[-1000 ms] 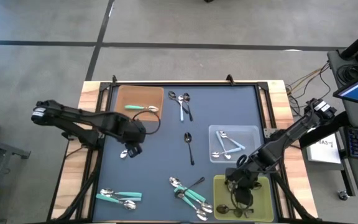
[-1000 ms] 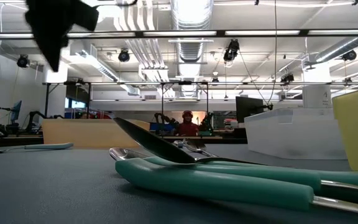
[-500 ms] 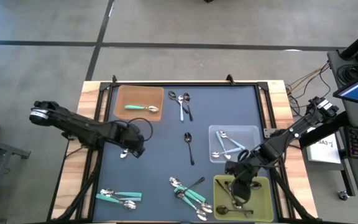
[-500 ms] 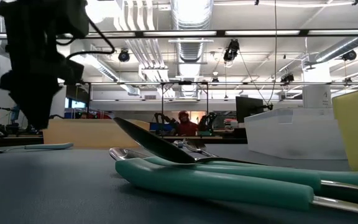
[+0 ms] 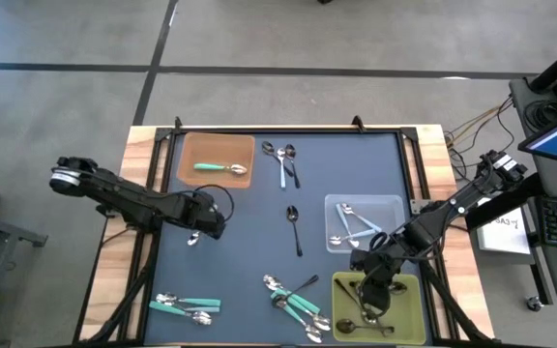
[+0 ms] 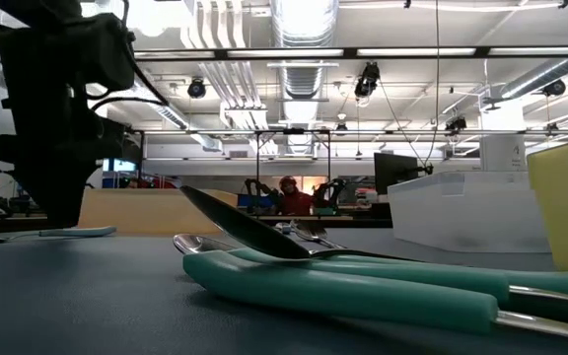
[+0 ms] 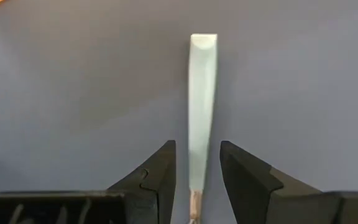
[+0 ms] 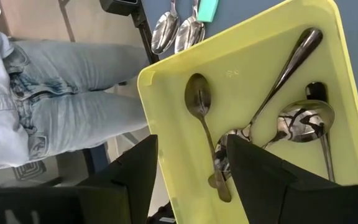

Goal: Sort silverware by color (type)
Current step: Put the white spoon into the transparent bin

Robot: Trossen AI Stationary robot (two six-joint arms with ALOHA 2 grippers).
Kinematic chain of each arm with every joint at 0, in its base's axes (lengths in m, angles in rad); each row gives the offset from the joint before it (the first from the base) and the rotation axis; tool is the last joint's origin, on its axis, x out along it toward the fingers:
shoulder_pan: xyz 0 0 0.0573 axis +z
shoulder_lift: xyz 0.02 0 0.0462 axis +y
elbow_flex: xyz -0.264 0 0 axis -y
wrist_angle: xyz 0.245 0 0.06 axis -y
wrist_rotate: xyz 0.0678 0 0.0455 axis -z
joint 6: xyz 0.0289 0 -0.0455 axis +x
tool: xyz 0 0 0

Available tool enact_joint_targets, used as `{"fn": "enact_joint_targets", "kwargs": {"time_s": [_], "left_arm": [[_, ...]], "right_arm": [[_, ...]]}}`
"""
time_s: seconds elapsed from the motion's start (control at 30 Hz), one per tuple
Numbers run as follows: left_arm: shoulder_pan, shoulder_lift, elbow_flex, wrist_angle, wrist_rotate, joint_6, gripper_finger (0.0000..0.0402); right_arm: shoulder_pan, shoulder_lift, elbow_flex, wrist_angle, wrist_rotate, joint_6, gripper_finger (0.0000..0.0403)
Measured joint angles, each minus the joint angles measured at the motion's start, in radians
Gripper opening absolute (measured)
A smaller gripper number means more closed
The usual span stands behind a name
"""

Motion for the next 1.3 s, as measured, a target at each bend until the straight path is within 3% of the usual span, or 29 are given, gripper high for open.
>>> {"fn": "enact_joint_targets", "kwargs": {"time_s": [0.37,0.57,0.67,0.77,0.87,1.07,1.3], "left_arm": [[-0.001,0.189,0.02,0.027,0.045,-0.008,0.0098],[0.001,0.166,0.063,0.023,0.036,-0.006,0.0017],[0.004,0.152,0.089,0.082,0.008,-0.043,0.002],[0.003,0.131,0.089,0.135,-0.003,-0.044,0.0014],[-0.001,0.112,0.091,0.288,-0.01,-0.023,0.0011],[-0.001,0.085,0.092,0.616,-0.026,0.074,0.0011],[0.0,0.087,0.093,0.921,-0.054,0.222,0.0011]], "right_arm": [[0.001,0.001,0.0,0.0,0.005,0.011,0.0183],[0.001,0.001,0.0,0.0,0.009,0.04,0.0183],[0.001,0.001,0.0,0.0,0.036,0.038,0.0183],[0.001,0.001,0.0,0.0,0.134,0.008,0.0183],[-0.001,0.001,0.0,-0.001,0.202,-0.015,0.0183],[-0.034,-0.002,0.0,-0.017,0.241,-0.04,0.0183],[-0.165,-0.002,0.0,-0.021,0.277,-0.216,0.0183]]}}
